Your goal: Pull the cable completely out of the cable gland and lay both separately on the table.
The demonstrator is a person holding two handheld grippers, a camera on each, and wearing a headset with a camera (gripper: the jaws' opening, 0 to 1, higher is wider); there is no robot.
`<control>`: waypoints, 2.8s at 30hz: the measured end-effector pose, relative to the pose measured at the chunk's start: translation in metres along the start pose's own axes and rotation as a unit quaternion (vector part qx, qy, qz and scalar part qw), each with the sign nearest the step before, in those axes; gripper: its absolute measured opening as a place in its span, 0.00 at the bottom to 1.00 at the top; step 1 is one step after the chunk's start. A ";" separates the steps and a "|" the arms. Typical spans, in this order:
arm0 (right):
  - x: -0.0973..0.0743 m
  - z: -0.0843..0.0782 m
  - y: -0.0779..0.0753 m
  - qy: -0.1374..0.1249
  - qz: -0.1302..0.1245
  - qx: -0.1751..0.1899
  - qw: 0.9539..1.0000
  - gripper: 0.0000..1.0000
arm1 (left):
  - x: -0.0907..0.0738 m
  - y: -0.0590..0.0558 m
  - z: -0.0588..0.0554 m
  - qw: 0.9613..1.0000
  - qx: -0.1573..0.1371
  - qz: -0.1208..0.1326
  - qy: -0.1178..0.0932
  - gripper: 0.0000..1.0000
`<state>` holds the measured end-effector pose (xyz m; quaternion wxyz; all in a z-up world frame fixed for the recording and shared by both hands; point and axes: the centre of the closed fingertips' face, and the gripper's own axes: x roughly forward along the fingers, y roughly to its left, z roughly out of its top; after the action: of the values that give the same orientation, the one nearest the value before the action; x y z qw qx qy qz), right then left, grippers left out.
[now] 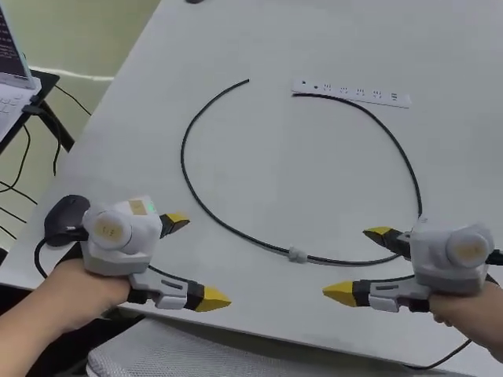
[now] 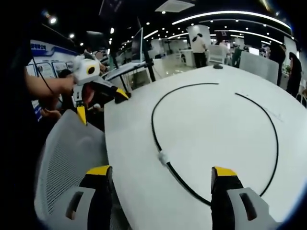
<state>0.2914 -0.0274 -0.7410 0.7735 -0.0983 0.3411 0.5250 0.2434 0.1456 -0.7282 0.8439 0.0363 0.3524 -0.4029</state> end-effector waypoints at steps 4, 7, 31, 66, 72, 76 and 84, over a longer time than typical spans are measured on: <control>0.008 0.002 -0.002 0.015 0.005 -0.008 1.000 0.77 | 0.001 0.000 -0.002 1.000 -0.001 -0.002 0.003 0.96; 0.014 0.002 -0.004 0.025 0.007 -0.019 0.999 0.67 | 0.002 0.000 -0.003 1.000 0.000 -0.004 0.004 0.96; 0.065 -0.013 -0.003 0.117 0.047 -0.093 0.988 0.38 | 0.003 0.002 -0.013 1.000 -0.015 -0.014 0.003 0.94; 0.090 -0.031 -0.003 0.163 0.084 -0.115 0.976 0.08 | -0.002 -0.002 -0.022 1.000 -0.029 -0.011 0.002 0.92; 0.087 -0.028 0.001 0.161 0.076 -0.122 0.977 0.07 | -0.002 -0.002 -0.018 1.000 -0.025 -0.011 -0.001 0.91; 0.082 -0.025 0.006 0.162 0.078 -0.113 0.977 0.07 | -0.002 -0.004 -0.013 1.000 -0.022 -0.013 -0.006 0.91; 0.065 -0.013 0.019 0.158 0.079 -0.102 0.979 0.07 | 0.003 -0.011 -0.001 1.000 -0.006 -0.024 -0.015 0.90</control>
<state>0.2833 0.0226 -0.7878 0.6518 -0.2309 0.4106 0.5944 0.2364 0.1361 -0.7282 0.8394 0.0170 0.3428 -0.4214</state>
